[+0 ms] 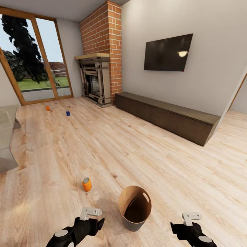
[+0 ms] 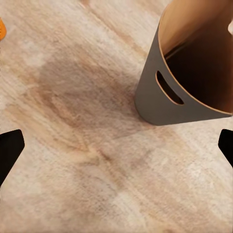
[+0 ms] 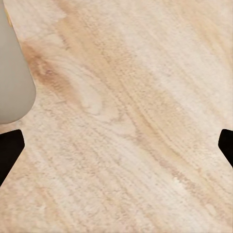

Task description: Put the three can of soda from the living room inside the tash can in the kitchen.

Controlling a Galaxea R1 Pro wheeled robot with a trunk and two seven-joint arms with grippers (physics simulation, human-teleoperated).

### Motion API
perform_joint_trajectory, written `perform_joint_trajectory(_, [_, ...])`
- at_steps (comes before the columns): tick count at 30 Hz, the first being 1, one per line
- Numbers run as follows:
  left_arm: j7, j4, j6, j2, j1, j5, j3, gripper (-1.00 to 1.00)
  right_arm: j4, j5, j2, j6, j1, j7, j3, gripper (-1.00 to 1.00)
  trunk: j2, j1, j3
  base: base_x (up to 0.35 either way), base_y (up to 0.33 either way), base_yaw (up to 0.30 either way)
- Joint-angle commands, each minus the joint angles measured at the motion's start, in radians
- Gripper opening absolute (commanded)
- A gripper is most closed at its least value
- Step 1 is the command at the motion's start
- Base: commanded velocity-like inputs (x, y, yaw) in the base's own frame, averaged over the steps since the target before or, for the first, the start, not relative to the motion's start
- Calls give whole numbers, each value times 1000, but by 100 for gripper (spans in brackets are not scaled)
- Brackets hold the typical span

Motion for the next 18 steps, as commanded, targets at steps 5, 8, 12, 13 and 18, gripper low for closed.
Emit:
perform_joint_trajectory(5, [1,-1,0,1,0,0,0,100,0,1,0,-1,0,0,0,100,0,0,0,30,0,0])
perform_joint_trajectory(8, [0,-1,1,4,0,0,-1,100,0,1,0,-1,0,0,0,100,0,0,0,219,0,0])
perform_joint_trajectory(12, [-1,-2,1,9,0,-1,-1,100,0,1,0,-1,0,0,0,100,0,0,0,308,0,0])
perform_joint_trajectory(13, [-1,-2,1,10,0,-1,-1,100,0,1,0,-1,0,0,0,100,0,0,0,325,0,0])
perform_joint_trajectory(18, [-1,-2,-1,16,0,-2,-1,100,0,1,0,-2,1,0,1,100,0,0,0,250,0,0])
